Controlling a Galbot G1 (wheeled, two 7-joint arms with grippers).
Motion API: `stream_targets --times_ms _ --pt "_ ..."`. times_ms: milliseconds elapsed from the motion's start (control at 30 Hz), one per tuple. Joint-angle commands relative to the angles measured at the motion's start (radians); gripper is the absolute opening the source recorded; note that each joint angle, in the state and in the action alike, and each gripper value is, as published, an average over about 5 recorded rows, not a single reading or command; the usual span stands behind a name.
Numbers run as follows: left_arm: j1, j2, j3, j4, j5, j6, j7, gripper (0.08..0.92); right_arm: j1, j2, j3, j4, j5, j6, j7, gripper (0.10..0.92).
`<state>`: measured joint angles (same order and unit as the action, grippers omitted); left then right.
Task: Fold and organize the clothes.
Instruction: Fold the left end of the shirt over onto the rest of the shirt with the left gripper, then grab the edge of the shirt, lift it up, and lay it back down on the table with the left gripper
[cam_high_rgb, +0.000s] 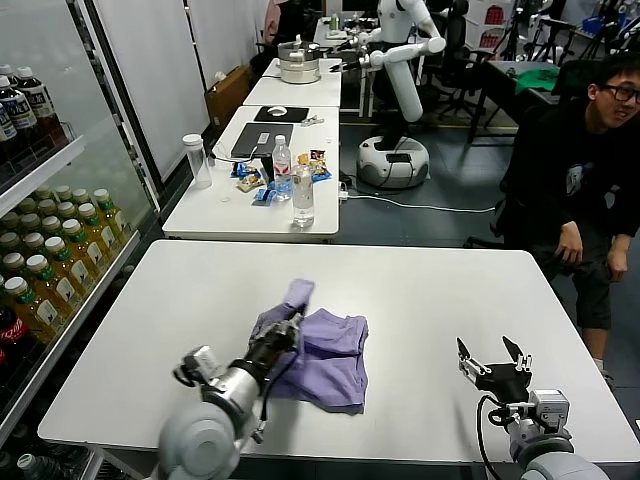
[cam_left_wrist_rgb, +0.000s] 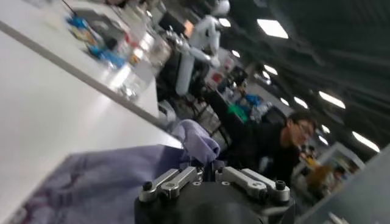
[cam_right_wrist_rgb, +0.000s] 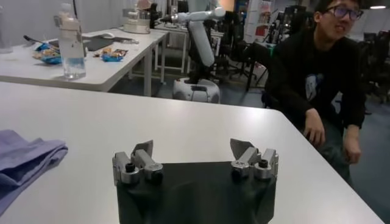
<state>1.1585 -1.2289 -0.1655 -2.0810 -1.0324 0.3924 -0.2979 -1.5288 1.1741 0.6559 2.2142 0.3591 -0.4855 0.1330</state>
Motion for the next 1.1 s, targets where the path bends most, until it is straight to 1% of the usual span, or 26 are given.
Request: stream_targets --times_ms 33,100,233,467,533,600,700,767,833,900,1100 --pt "-0.089 -0.034 0.147 0.126 0.126 0.055 0.105 0.167 0.005 -0.003 0.000 -0.010 0.000 0.000 0.000 0.823" --pt "-0.084 -0.028 0.143 0.113 0.122 0.063 0.136 0.210 0.009 -0.008 0.002 -0.013 0.003 0.000 0.000 0.823" --pt "-0.054 -0.011 0.119 0.070 0.101 0.065 0.173 0.331 0.016 -0.015 0.004 -0.022 0.008 0.000 -0.001 0.823" --pt "0.021 0.020 0.006 -0.013 0.068 0.045 0.166 0.529 0.024 -0.013 0.000 -0.036 0.010 0.004 -0.003 0.823" --pt "0.038 0.029 -0.034 -0.020 0.096 0.023 0.143 0.590 0.026 -0.010 -0.003 -0.041 0.009 0.006 -0.004 0.823" --pt "0.044 0.036 -0.062 0.005 0.195 -0.007 0.098 0.642 0.031 -0.006 -0.008 -0.045 0.006 0.008 -0.004 0.823" --pt "0.039 0.049 -0.074 0.096 0.451 -0.052 0.012 0.741 0.036 0.000 -0.013 -0.044 0.004 0.008 -0.004 0.823" --pt "0.037 0.056 -0.069 0.160 0.607 -0.071 -0.029 0.793 0.036 -0.001 -0.013 -0.042 0.004 0.009 -0.004 0.823" --pt "0.042 0.059 -0.057 0.209 0.705 -0.075 -0.051 0.814 0.034 -0.004 -0.012 -0.041 0.005 0.010 -0.005 0.823" --pt "0.052 0.057 -0.039 0.235 0.749 -0.077 -0.056 0.819 0.033 -0.006 -0.011 -0.042 0.005 0.010 -0.005 0.823" --pt "0.070 0.018 0.011 0.242 0.740 -0.066 -0.056 0.823 0.030 -0.003 -0.011 -0.035 0.003 0.009 -0.005 0.823"
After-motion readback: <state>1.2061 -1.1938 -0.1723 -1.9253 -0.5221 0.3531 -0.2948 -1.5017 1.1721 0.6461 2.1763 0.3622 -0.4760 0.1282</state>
